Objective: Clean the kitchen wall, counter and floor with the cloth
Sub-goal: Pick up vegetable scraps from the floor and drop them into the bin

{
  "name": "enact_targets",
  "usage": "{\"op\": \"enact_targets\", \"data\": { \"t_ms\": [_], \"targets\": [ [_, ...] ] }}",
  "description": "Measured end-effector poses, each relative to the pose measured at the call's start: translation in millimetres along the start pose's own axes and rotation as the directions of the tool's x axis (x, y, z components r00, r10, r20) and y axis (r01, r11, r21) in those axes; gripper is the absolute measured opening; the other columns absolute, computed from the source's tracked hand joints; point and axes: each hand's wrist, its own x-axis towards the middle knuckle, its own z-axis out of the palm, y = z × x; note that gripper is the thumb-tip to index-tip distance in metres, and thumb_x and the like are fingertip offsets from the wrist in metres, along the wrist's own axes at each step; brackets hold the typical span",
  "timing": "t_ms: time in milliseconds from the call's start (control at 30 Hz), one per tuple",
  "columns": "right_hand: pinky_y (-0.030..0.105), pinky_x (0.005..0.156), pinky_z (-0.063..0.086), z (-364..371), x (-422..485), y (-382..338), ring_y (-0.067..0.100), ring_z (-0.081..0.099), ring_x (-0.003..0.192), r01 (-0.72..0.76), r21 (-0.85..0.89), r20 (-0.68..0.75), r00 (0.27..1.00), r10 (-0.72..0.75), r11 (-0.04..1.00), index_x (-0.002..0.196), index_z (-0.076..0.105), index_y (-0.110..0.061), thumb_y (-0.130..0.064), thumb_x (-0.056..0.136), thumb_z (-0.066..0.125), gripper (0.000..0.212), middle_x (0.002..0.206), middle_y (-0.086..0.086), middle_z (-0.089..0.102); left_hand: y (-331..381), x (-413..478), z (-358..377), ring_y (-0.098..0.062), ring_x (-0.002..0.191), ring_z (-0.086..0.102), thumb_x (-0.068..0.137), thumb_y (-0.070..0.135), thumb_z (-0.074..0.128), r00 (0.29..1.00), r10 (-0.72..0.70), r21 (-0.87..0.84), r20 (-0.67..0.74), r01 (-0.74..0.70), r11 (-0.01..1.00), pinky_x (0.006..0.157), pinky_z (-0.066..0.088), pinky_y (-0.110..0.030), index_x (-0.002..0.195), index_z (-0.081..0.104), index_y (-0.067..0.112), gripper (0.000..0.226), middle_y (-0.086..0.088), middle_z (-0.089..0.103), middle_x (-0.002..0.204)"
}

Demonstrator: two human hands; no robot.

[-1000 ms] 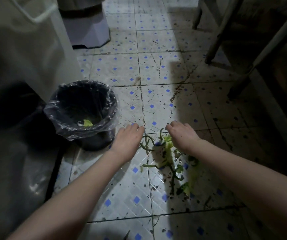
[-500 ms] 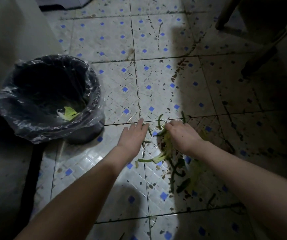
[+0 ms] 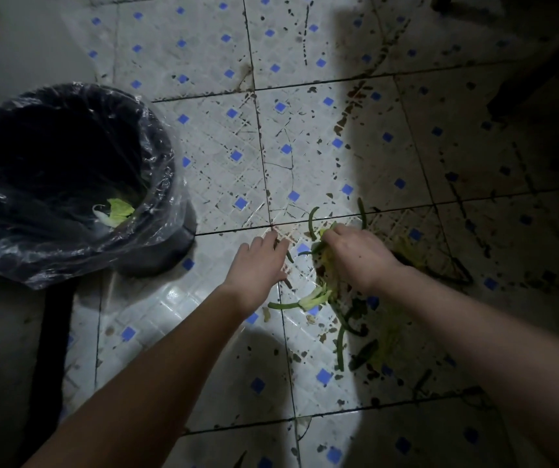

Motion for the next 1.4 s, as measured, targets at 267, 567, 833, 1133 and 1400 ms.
{"op": "enact_targets", "data": {
  "t_ms": [267, 567, 833, 1133, 1400],
  "targets": [
    [0.035, 0.091, 0.044, 5, 6, -7, 0.021, 0.052, 0.104, 0.021, 0.017, -0.014, 1.000, -0.021, 1.000, 0.124, 0.049, -0.015, 0.004, 0.079, 0.052, 0.049, 0.114, 0.006, 0.055, -6, -16, 4, -0.026, 0.099, 0.048, 0.082, -0.015, 0.050, 0.997, -0.059, -0.116, -0.041, 0.054, 0.992, 0.083, 0.047, -0.035, 0.118, 0.046, 0.013, 0.046, -0.009, 0.045, 0.113],
    [0.034, 0.089, 0.044, 2, 1, -5, 0.022, 0.052, 0.101, 0.042, 0.012, -0.034, 0.999, -0.042, 0.999, 0.122, 0.049, -0.013, 0.005, 0.079, 0.051, 0.047, 0.111, 0.006, 0.056, -1, -22, 0, -0.030, 0.103, 0.049, 0.072, -0.027, 0.043, 0.995, -0.086, -0.142, 0.048, 0.092, 0.986, 0.080, 0.046, -0.036, 0.116, 0.042, 0.006, 0.054, -0.015, 0.046, 0.114],
    [0.028, 0.077, 0.034, -4, -5, -7, 0.017, 0.042, 0.085, 0.045, -0.016, -0.053, 0.998, -0.046, 0.999, 0.118, 0.049, -0.013, 0.005, 0.080, 0.051, 0.042, 0.107, 0.006, 0.055, -24, -26, -11, -0.029, 0.097, 0.052, 0.080, -0.010, 0.059, 0.973, -0.202, -0.202, -0.110, 0.177, 0.963, 0.082, 0.048, -0.038, 0.111, 0.044, 0.009, 0.039, -0.013, 0.049, 0.113],
    [0.035, 0.085, 0.041, -5, -1, -23, 0.023, 0.050, 0.093, 0.107, -0.046, -0.036, 0.993, -0.109, 0.993, 0.114, 0.050, -0.012, 0.008, 0.079, 0.046, 0.041, 0.103, 0.007, 0.053, -41, -48, -6, -0.032, 0.103, 0.051, 0.089, -0.010, 0.046, 0.947, -0.298, -0.189, -0.124, 0.272, 0.943, 0.084, 0.043, -0.038, 0.111, 0.048, 0.005, 0.027, -0.016, 0.047, 0.116],
    [0.034, 0.088, 0.042, 5, -7, -38, 0.021, 0.050, 0.095, 0.164, -0.063, 0.025, 0.986, -0.163, 0.984, 0.116, 0.048, -0.013, 0.005, 0.081, 0.052, 0.039, 0.109, 0.006, 0.053, -42, -54, -7, -0.031, 0.095, 0.054, 0.089, -0.013, 0.045, 0.960, -0.273, -0.260, -0.055, 0.250, 0.933, 0.082, 0.045, -0.036, 0.106, 0.052, 0.003, 0.025, -0.015, 0.041, 0.116]
  ]
}}
